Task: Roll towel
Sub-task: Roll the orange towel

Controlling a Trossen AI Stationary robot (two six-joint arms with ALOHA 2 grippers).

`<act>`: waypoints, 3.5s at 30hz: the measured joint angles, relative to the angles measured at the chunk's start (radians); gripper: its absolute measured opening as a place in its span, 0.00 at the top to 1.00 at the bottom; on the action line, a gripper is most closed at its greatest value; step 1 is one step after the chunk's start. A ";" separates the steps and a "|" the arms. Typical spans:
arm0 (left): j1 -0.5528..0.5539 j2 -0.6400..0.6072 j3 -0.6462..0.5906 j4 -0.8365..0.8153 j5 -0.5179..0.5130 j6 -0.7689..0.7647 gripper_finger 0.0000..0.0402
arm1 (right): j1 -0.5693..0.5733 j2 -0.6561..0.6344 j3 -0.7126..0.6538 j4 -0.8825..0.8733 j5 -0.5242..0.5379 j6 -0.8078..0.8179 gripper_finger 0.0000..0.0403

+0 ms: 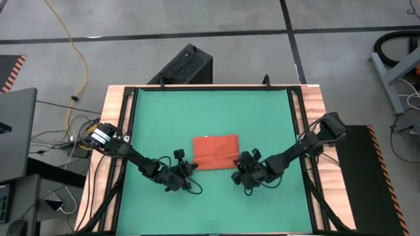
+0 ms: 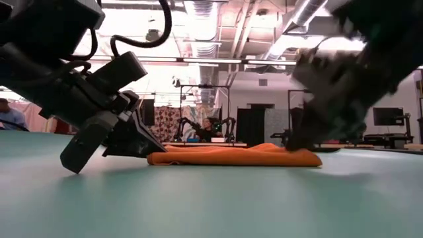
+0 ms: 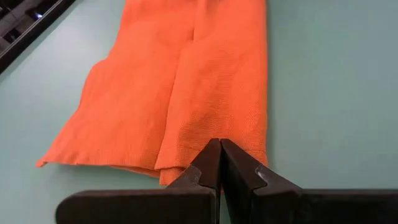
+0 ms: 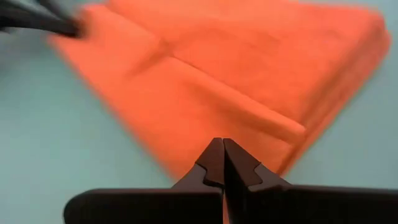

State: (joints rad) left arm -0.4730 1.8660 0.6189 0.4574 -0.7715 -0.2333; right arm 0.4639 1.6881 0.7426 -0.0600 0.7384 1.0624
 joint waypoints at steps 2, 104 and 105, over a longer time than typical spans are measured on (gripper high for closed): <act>0.000 0.000 0.000 -0.021 0.001 -0.002 1.00 | 0.020 -0.041 0.002 0.010 0.026 -0.117 0.96; 0.052 -0.392 -0.002 -0.174 0.022 0.374 1.00 | -0.035 -0.267 -0.005 -0.077 -0.244 -0.268 0.98; 0.068 -0.398 -0.002 -0.158 0.042 0.393 1.00 | -0.036 -0.271 -0.005 -0.077 -0.244 -0.274 0.98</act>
State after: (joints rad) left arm -0.4046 1.4681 0.6170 0.2993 -0.7294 0.1601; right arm 0.4282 1.4174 0.7380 -0.1370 0.4942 0.7883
